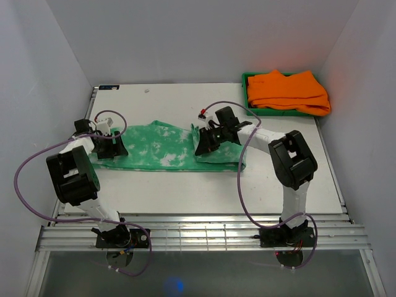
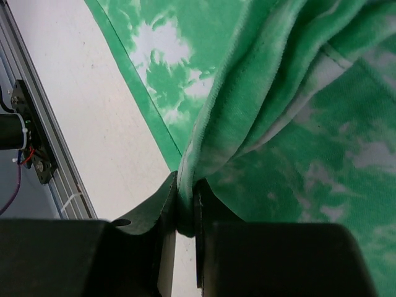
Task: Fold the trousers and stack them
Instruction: Fold the trousers
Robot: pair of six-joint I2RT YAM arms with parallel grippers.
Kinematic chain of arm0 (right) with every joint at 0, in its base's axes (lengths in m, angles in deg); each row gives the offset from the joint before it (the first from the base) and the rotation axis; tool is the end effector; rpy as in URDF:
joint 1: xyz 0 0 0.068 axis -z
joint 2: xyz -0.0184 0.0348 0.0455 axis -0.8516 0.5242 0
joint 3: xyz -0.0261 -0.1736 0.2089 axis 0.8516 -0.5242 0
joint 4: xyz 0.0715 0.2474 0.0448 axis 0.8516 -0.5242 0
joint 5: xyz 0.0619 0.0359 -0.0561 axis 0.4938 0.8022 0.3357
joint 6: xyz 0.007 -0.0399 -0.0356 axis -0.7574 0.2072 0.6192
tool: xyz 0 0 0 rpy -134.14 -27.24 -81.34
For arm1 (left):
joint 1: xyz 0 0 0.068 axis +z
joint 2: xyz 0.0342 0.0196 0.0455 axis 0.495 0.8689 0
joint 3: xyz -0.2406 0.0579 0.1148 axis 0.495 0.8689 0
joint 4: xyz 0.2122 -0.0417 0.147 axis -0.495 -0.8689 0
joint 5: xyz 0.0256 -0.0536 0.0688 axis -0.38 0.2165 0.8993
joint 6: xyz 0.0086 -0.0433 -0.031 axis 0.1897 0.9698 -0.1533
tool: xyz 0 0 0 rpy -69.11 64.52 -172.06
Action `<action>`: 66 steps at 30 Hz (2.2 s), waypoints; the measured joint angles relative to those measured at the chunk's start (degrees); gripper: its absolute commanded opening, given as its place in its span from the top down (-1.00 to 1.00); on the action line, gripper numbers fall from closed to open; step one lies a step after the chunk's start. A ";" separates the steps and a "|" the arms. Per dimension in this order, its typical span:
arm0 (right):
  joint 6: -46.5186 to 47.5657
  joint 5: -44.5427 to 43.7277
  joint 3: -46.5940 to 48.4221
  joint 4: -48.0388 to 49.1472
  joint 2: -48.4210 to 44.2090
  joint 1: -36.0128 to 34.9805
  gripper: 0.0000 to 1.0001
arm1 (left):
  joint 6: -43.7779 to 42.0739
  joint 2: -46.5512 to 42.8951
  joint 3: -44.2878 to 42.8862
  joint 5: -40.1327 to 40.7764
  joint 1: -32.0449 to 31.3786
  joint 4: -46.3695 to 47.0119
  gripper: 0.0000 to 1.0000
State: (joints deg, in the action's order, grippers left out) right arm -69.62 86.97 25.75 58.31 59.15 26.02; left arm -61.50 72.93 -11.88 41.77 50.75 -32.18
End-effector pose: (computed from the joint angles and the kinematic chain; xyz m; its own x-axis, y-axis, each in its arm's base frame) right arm 0.3430 0.2433 0.1873 -0.7137 -0.3121 -0.6271 -0.6871 0.4861 0.5400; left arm 0.3125 0.1028 0.1689 -0.8726 -0.1228 -0.4727 0.0468 0.9424 -0.3311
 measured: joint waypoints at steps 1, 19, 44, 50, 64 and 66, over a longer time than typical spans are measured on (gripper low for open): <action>-0.70 -0.20 0.09 0.94 0.74 -0.59 0.85 | 0.02 0.02 0.00 -0.11 0.07 0.07 -0.66; -9.62 -1.25 3.48 6.62 7.91 -5.14 0.83 | 0.15 0.28 -0.20 -0.35 0.17 0.09 -0.67; 4.37 10.14 0.44 -3.61 -13.42 17.29 -0.16 | 13.40 -13.29 -0.46 -17.46 -18.58 9.42 -0.69; 11.41 8.35 -6.62 -12.76 -13.46 23.74 -0.26 | 23.04 -9.22 0.13 -13.66 -25.70 16.11 -0.66; 23.41 7.10 -5.25 -26.29 -13.64 31.45 -0.28 | 11.65 -16.65 2.14 7.41 -6.16 3.89 -0.72; 24.83 7.06 -3.72 -27.71 -13.66 33.48 -0.29 | 7.10 -15.26 1.42 6.51 -2.47 0.00 -0.68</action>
State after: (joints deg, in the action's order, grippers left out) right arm -44.79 94.03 22.03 30.60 45.49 59.51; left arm -54.40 57.67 -10.46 48.29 48.28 -32.18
